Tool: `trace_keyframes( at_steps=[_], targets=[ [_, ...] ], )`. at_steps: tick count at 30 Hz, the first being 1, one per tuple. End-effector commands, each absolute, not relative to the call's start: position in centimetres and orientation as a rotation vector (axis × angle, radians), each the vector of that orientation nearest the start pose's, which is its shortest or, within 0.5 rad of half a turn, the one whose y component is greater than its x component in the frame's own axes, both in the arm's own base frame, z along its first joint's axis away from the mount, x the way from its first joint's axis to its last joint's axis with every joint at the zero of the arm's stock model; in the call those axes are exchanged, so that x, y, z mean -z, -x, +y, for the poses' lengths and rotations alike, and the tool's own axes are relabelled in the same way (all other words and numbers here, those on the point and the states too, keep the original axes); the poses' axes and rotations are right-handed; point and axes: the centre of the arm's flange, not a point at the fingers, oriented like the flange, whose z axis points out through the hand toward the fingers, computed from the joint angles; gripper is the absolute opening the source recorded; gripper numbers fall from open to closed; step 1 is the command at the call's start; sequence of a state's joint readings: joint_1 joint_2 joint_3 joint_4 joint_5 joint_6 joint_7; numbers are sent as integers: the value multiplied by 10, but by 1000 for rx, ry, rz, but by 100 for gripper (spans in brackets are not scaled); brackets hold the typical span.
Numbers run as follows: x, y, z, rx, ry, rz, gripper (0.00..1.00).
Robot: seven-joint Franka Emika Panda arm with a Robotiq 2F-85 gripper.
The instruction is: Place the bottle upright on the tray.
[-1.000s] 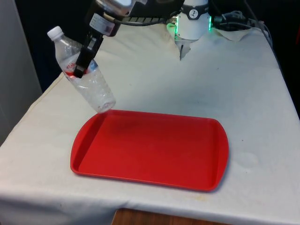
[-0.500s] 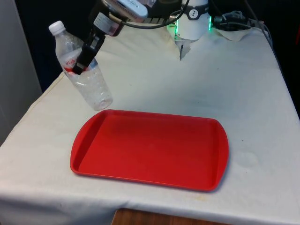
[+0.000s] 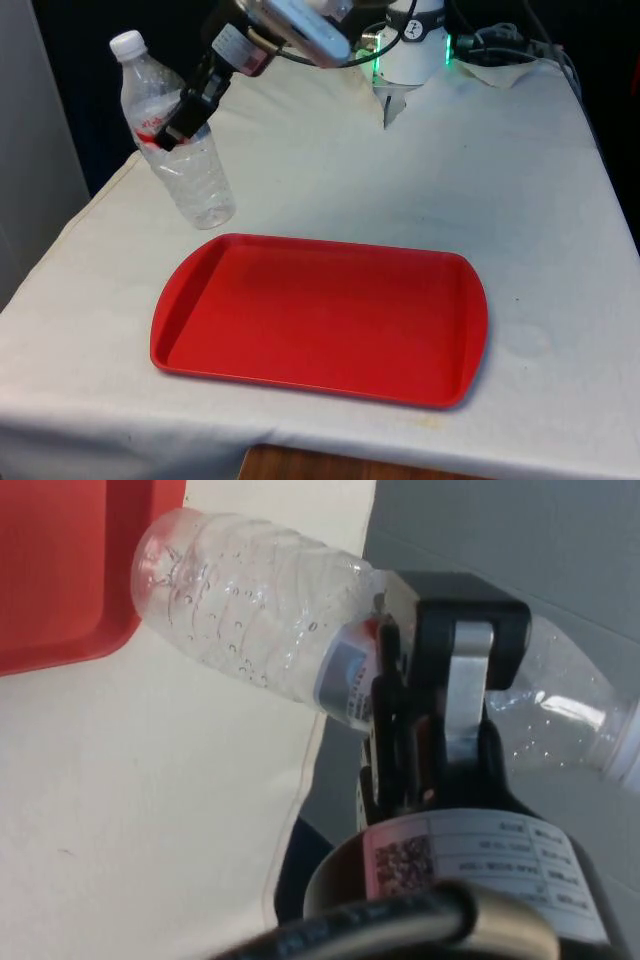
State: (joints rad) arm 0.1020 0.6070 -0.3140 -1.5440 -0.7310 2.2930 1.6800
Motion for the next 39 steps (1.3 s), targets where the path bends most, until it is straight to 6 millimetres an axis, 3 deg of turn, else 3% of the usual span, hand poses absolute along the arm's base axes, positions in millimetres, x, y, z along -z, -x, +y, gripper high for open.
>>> trace_keyframes(
  at_steps=[1,39],
  targets=[
    [-334,-711,-123,1124,2665,2163,3],
    [-339,-731,-42,1359,2788,2144,3]
  ],
)
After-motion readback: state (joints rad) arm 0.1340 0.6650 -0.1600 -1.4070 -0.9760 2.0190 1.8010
